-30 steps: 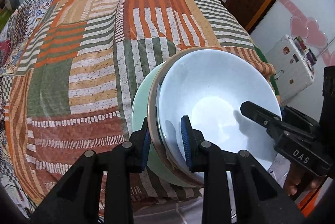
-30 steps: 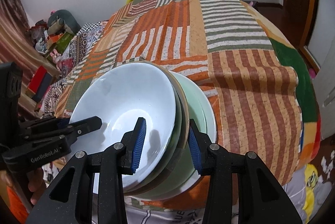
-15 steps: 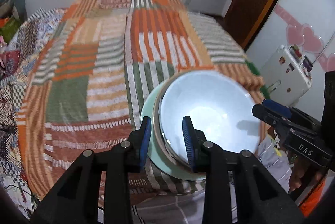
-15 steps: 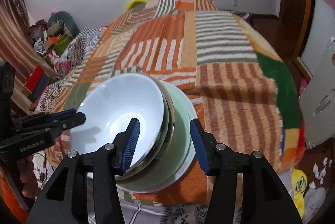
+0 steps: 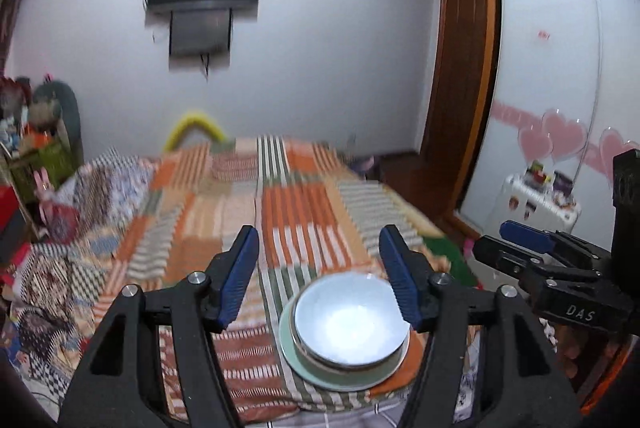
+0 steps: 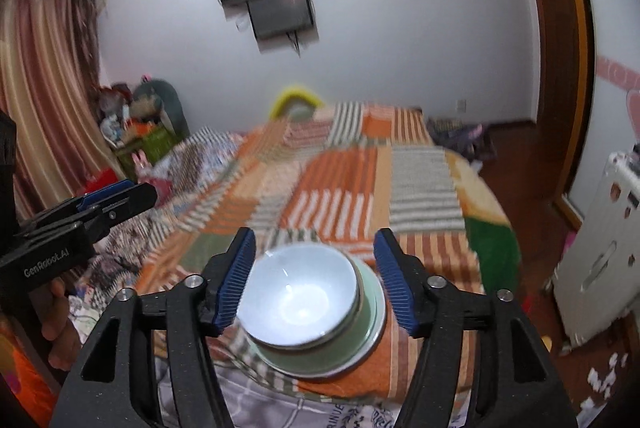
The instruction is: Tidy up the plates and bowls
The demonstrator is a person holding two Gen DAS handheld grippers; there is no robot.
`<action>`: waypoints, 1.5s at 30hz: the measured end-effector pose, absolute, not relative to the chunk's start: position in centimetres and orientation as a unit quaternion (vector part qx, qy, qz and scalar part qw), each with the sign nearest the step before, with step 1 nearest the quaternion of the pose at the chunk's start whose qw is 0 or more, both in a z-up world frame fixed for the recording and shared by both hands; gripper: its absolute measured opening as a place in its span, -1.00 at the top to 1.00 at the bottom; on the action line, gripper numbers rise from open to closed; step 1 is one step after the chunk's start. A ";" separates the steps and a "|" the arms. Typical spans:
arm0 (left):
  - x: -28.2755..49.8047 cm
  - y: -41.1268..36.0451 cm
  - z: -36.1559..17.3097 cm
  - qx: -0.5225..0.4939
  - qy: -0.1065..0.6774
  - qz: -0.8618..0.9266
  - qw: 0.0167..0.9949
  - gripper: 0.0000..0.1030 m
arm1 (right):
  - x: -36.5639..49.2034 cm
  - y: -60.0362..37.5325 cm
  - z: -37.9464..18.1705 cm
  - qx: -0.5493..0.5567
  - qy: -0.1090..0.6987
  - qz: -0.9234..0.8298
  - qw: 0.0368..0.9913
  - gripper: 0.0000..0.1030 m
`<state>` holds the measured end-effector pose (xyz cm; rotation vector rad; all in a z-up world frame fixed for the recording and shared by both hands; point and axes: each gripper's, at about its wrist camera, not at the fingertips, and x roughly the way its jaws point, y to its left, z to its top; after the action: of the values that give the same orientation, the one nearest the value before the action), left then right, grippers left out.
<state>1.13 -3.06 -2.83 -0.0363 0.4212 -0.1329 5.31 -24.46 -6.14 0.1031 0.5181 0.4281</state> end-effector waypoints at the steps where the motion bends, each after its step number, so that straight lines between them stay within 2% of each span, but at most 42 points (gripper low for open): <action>1: 0.5 -3.1 -2.5 -0.014 0.200 -0.064 0.978 -0.23 | 4.8 -24.5 -5.6 0.050 0.242 0.210 0.946 -0.28; 2: -0.1 -3.2 -2.0 -0.011 0.189 -0.063 0.980 -0.26 | 4.3 -24.6 -5.0 0.049 0.229 0.210 0.949 -0.29; 4: -0.8 -3.2 -1.6 -0.012 0.176 -0.061 0.982 -0.56 | 3.3 -24.6 -4.1 0.044 0.206 0.212 0.954 -0.32; 7: -2.0 -2.9 -1.2 -0.020 0.146 -0.054 0.988 -0.82 | 2.3 -24.4 -3.2 0.037 0.175 0.206 0.962 -0.57; 9: -2.2 -2.8 -1.3 -0.018 0.139 -0.050 0.989 -0.92 | 2.0 -24.2 -3.0 0.030 0.159 0.198 0.967 -0.68; 13: -2.2 -2.4 -1.5 -0.022 0.137 -0.047 0.989 -0.94 | 2.1 -23.7 -3.2 0.026 0.155 0.201 0.967 -0.81; 15: -2.1 -2.2 -1.8 -0.024 0.140 -0.047 0.989 -0.94 | 2.0 -23.7 -3.3 0.030 0.151 0.200 0.968 -0.98; 45: -2.4 -2.4 -2.3 -0.019 0.140 -0.047 0.989 -0.98 | 1.3 -23.8 -3.3 0.034 0.149 0.205 0.967 -0.99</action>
<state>-2.35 -2.43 -2.26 -0.0372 0.2814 -0.0940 1.32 -23.82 -3.30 0.0680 0.3009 0.4136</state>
